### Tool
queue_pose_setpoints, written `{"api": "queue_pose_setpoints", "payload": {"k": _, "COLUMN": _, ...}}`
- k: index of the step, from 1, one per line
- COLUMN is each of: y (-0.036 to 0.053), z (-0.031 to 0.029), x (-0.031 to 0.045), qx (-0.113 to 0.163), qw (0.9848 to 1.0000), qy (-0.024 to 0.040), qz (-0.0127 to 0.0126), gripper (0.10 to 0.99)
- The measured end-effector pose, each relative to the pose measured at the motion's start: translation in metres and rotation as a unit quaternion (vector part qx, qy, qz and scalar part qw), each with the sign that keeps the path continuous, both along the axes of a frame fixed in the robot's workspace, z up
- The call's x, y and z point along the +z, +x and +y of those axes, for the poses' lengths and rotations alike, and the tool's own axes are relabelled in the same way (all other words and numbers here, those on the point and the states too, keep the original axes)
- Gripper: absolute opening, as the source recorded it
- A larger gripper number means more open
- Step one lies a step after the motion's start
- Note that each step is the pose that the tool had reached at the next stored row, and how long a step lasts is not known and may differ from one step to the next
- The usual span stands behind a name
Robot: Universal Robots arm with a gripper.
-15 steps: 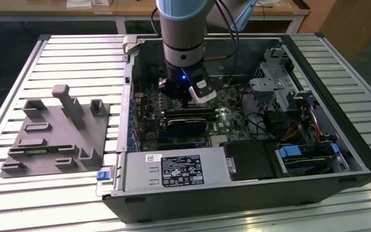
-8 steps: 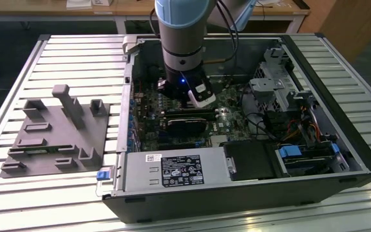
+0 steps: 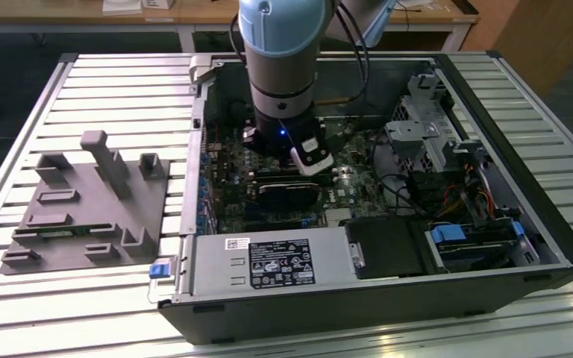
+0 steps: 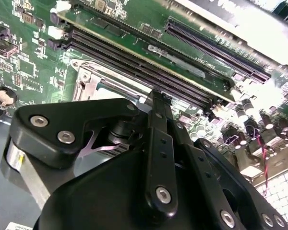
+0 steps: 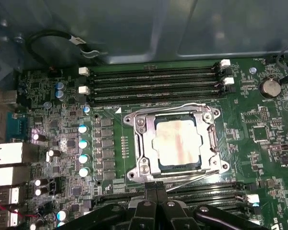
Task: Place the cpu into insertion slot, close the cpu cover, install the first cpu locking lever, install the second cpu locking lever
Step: 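Install the second cpu locking lever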
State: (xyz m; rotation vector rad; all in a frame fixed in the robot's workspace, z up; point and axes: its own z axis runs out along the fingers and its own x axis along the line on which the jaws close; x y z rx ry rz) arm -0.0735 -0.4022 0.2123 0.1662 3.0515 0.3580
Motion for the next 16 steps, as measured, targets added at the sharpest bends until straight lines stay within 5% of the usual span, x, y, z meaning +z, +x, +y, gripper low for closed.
{"api": "queue_pose_setpoints", "payload": {"k": 6, "y": -0.0021, "z": -0.0064, "x": -0.0026, "qx": 0.001, "qw": 0.9998, "qy": 0.0182, "qz": 0.0, "gripper": 0.106}}
{"api": "queue_pose_setpoints", "payload": {"k": 16, "y": -0.0069, "z": -0.0075, "x": -0.011, "qx": 0.003, "qw": 0.9989, "qy": 0.0475, "qz": 0.0, "gripper": 0.106}}
